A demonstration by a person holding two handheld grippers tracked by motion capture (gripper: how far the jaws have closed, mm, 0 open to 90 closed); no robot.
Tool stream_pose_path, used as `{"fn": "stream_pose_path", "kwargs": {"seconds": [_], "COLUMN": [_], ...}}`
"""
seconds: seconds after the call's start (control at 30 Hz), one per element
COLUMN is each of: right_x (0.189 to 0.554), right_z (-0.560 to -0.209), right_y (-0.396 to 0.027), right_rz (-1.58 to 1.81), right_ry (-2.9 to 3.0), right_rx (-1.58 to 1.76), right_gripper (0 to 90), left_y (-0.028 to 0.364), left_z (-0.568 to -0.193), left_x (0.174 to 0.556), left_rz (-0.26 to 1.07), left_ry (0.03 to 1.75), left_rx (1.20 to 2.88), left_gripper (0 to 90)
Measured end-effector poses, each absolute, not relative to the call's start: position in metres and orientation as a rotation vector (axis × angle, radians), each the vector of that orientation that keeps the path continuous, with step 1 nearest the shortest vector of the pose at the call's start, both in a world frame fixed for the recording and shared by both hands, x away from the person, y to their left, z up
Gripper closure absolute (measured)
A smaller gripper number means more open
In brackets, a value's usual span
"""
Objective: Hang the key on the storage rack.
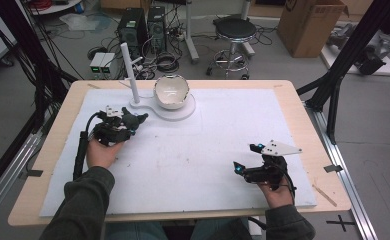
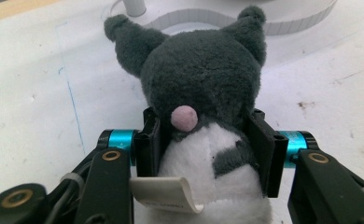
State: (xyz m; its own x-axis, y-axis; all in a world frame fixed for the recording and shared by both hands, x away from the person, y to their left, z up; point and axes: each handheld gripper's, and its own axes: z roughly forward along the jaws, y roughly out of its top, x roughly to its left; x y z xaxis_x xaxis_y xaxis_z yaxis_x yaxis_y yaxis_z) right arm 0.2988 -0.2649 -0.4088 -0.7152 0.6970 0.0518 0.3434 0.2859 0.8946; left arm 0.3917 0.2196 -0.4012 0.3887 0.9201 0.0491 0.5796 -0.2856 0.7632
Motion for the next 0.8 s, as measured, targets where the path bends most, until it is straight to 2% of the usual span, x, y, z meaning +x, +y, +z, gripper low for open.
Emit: {"fn": "stream_pose_path", "kwargs": {"seconds": [0.8], "right_x": [0.298], "right_z": [-0.408], "right_y": [-0.263], "right_rz": [1.407], "right_ry": [2.212], "right_rx": [0.928], "right_gripper": [9.6], "left_y": [0.236], "left_z": [-0.38], "left_x": [0.365], "left_rz": [0.643], "left_ry": [1.13], "left_rx": [1.827], "left_gripper": [53.1]}}
